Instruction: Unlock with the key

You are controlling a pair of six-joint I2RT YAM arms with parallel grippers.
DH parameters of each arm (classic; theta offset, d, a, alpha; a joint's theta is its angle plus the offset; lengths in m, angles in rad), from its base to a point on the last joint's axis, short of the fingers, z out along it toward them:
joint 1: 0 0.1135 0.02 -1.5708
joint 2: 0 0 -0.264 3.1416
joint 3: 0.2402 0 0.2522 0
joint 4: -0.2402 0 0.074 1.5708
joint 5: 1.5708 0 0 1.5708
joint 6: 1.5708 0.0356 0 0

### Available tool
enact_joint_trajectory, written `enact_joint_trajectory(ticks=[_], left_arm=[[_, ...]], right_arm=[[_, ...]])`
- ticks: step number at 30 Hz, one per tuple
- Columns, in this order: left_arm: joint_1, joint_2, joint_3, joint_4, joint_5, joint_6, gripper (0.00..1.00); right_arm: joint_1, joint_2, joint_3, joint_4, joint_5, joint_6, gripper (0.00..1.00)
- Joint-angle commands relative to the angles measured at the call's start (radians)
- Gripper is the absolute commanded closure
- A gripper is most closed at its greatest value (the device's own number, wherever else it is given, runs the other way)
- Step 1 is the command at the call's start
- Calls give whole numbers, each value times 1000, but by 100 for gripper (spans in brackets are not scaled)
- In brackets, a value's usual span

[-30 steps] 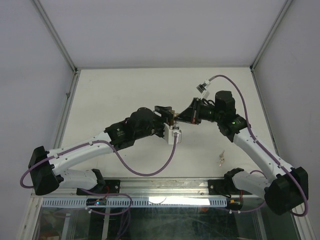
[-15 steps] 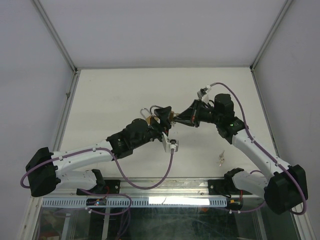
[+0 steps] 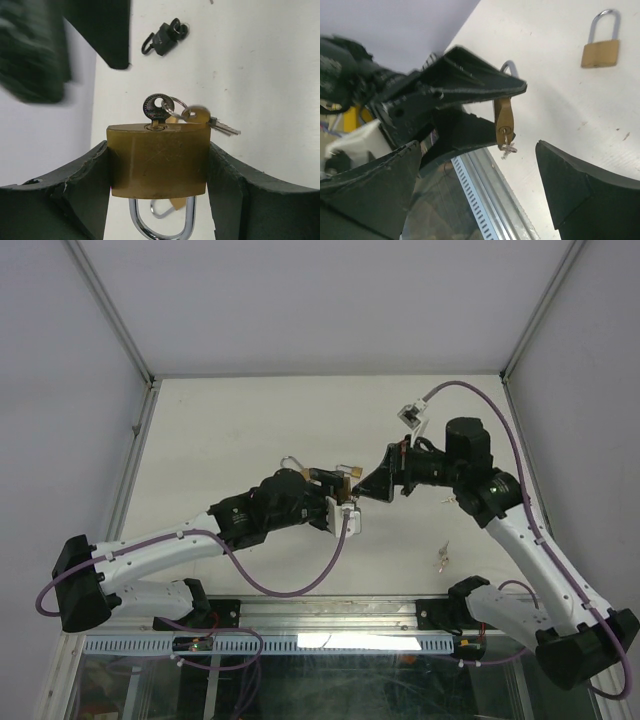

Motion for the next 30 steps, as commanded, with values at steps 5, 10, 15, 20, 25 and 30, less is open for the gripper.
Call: enact_joint_trajectory(ticks=[5,10,15,20,25,30], left_arm=[[-4,-16,131,75,71,-163,100],[-4,-2,150,77,79,-141,100],[-4,1,160,71,72,-130,100],[-4,-5,157,62,71,-127,100],[-3,-23,163,42,104,-206,2],[86,-59,210,-133,334,-403,1]], right_arm=[[93,18,-125,259,21,-8,3],[192,97,-118,338,70,15,15],[208,117,-110,345,51,17,54],[206,63,-122,320,90,4,100],[163,47,-101,283,50,18,100],[21,-5,-99,298,-170,23,100]])
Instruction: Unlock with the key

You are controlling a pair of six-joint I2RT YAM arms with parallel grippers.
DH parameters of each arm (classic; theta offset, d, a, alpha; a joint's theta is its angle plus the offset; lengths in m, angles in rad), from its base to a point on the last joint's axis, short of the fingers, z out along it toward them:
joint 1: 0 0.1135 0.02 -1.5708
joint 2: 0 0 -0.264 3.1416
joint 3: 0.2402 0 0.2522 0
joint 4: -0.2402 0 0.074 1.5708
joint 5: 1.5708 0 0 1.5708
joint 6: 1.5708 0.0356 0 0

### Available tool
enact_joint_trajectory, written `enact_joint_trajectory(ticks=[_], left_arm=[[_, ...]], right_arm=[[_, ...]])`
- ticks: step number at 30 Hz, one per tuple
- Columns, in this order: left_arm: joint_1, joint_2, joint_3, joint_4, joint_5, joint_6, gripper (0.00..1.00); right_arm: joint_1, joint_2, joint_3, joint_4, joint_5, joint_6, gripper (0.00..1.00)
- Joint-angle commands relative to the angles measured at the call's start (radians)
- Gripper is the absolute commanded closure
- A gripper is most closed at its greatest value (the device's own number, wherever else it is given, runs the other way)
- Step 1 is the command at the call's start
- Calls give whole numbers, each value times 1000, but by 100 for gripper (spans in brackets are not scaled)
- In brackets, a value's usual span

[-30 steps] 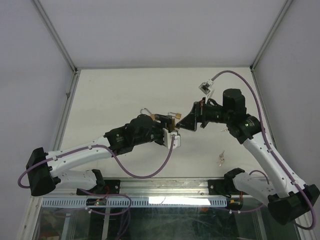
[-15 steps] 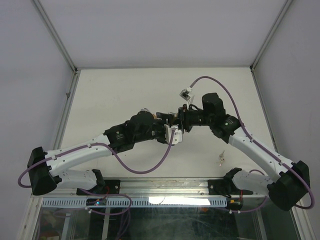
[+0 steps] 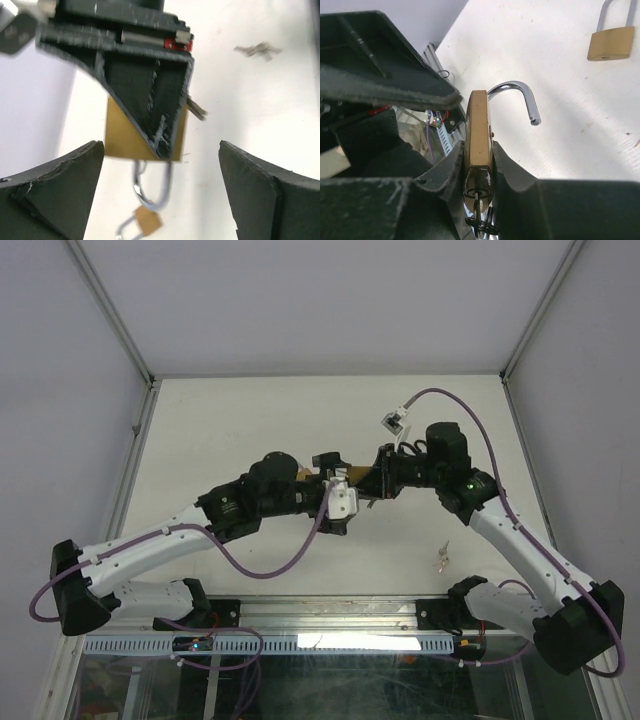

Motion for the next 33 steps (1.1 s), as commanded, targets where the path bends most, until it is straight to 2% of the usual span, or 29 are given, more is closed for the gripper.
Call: enact_joint_trajectory(ticks=[1,5,7,8,11,14,17,21,24,26,28,31,33], left_arm=[[125,-57,101,-88,281,-290,1],[377,-25,142,-65,644,-683,1],[441,-17,112,42,784,-846,1],[451,-16,93,94,811,-900,1],[454,-8,48,217,861,-987,4],[454,16,42,247,892,-986,12],[437,-3,43,237,846,-848,15],[372,-79,52,204,656,-407,14],[238,-140,40,94,516,15,14],[144,-181,-32,78,406,195,17],[93,-193,-86,115,286,284,23],[78,-166,-96,212,158,302,24],[79,-132,-75,216,90,298,26]], right_arm=[[-124,-87,54,99,-238,-2,100],[-165,-87,127,-64,-334,-130,100],[-167,-88,147,-79,-365,-148,100],[-168,-89,155,-75,-370,-146,100],[-167,-91,160,-33,-384,-122,100],[-167,-88,167,-12,-386,-101,100],[-167,-91,158,42,-390,-52,100],[-168,-74,173,75,-381,-3,100],[-167,-65,188,60,-373,-6,100],[-167,-60,188,75,-367,2,100],[-167,-54,186,98,-368,20,100],[-168,-40,186,125,-386,55,100],[-168,-39,178,127,-387,58,100]])
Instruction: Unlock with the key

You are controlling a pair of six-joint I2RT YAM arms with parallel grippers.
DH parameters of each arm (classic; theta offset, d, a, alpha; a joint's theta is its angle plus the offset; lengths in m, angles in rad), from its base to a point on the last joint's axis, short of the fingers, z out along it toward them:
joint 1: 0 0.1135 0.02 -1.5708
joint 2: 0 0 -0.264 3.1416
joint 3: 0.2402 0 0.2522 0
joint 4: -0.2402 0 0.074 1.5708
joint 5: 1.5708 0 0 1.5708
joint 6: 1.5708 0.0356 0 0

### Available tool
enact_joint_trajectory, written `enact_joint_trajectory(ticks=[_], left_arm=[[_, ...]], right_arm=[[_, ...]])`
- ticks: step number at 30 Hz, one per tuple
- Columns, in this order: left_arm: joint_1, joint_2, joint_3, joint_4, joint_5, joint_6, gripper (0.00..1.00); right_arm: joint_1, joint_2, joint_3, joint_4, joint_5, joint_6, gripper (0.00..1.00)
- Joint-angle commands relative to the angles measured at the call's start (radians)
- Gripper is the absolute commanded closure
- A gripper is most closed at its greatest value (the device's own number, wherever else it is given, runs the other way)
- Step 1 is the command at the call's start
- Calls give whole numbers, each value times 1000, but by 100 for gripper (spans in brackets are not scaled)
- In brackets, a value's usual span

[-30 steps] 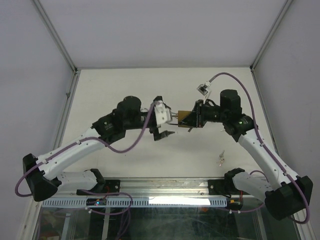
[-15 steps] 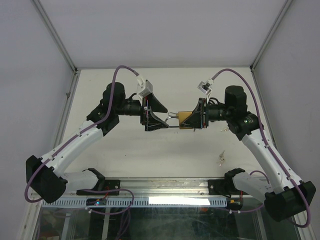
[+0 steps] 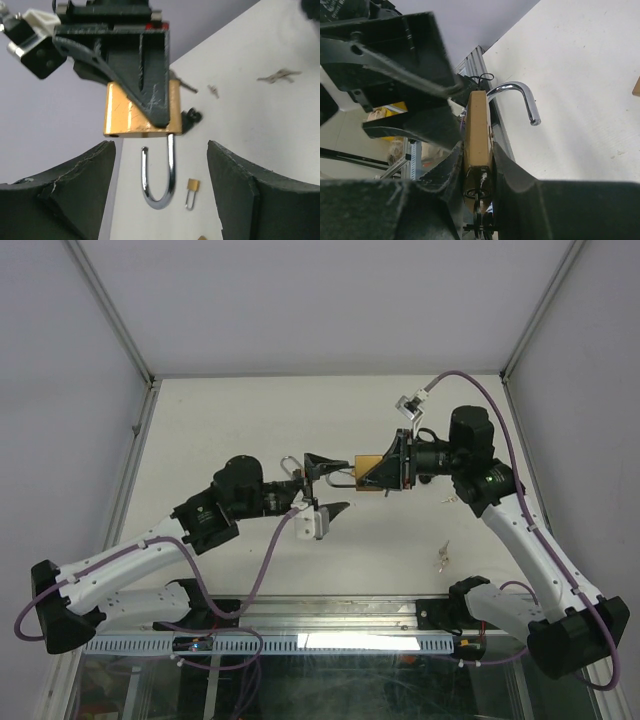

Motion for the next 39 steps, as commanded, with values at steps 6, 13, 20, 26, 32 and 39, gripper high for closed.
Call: enact_joint_trajectory(ticks=[6,13,20,26,32,39], left_arm=[[3,76,0,55,-258,131,53],[4,113,78,-50,-200,-74,100],[98,196,210,-268,278,-643,100],[248,288,212,-193,522,-970,100],[248,278,244,-217,416,-850,100],[255,264,223,-355,358,-765,100]], right_arm=[[0,-8,58,157,-51,63,100],[0,-1,65,146,-57,51,100],[-1,3,56,141,-50,-6,100],[-1,10,25,153,-57,-43,100],[-1,1,8,157,-57,-36,62],[-11,-35,21,26,117,-116,0]])
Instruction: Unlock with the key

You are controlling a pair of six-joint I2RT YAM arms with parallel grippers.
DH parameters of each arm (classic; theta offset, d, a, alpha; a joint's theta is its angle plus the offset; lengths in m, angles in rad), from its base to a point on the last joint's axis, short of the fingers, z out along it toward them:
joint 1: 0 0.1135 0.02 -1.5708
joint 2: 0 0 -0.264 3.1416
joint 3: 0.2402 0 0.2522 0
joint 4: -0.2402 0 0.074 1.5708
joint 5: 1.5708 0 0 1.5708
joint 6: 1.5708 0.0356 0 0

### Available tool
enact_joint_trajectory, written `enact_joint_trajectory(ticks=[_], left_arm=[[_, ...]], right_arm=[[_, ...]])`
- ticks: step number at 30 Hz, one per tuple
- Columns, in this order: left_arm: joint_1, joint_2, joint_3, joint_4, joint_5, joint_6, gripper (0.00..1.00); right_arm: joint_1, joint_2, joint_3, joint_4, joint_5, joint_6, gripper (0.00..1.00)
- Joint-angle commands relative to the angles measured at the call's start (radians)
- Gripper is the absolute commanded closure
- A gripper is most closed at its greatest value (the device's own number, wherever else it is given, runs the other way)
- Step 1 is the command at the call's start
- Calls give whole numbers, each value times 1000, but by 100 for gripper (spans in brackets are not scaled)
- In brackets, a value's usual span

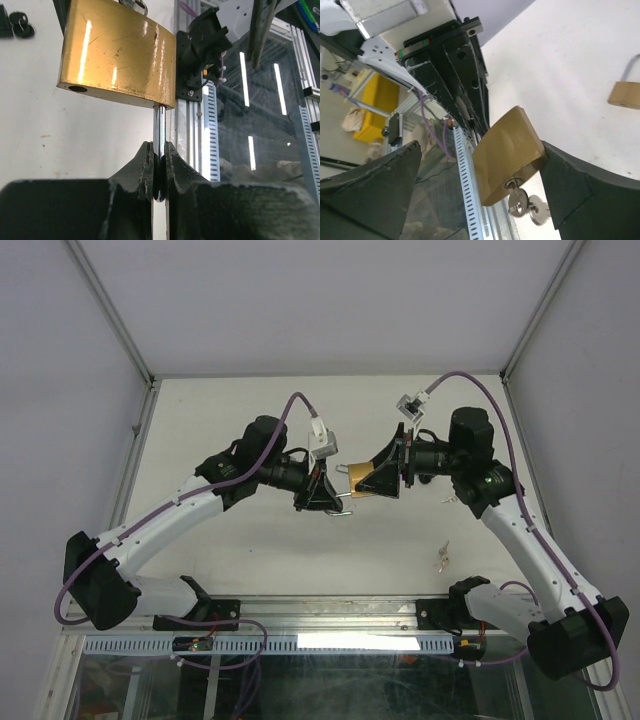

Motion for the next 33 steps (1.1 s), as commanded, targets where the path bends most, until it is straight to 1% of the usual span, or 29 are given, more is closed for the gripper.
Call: enact_joint_trajectory(ticks=[1,4,8,10,12,13,16,19,20,21,26,28,29,33], left_arm=[[24,-45,10,-69,-40,63,100],[66,-86,-71,-100,-63,72,100],[94,-117,-146,-112,-141,121,100],[156,-105,-176,-119,-147,134,100],[246,-81,-191,-129,-137,155,100],[310,-59,-185,-142,-126,176,100],[437,10,-154,-185,-101,236,100],[551,86,-97,-192,-97,281,100],[585,116,-70,-192,-118,294,100],[620,182,-40,-192,-148,300,100],[781,349,141,-166,-242,287,100],[804,396,197,-155,-323,294,100],[805,414,212,-148,-389,307,100],[808,439,218,-57,-528,351,100]], right_arm=[[-16,-49,45,-39,124,-74,0],[-32,-53,57,-72,176,-89,0],[-43,-78,33,-73,261,-98,0],[-46,-88,29,-75,282,-100,0],[-48,-96,28,-80,285,-105,0],[-47,-99,29,-85,286,-110,0],[-49,-113,27,-99,290,-119,0],[-50,-126,20,-110,293,-121,0],[-50,-133,14,-112,295,-121,0],[-49,-137,10,-112,299,-122,0],[-51,-151,9,-137,300,-134,0],[-50,-154,7,-146,303,-139,0],[-51,-158,1,-144,305,-138,0],[-51,-162,-4,-140,298,-128,0]])
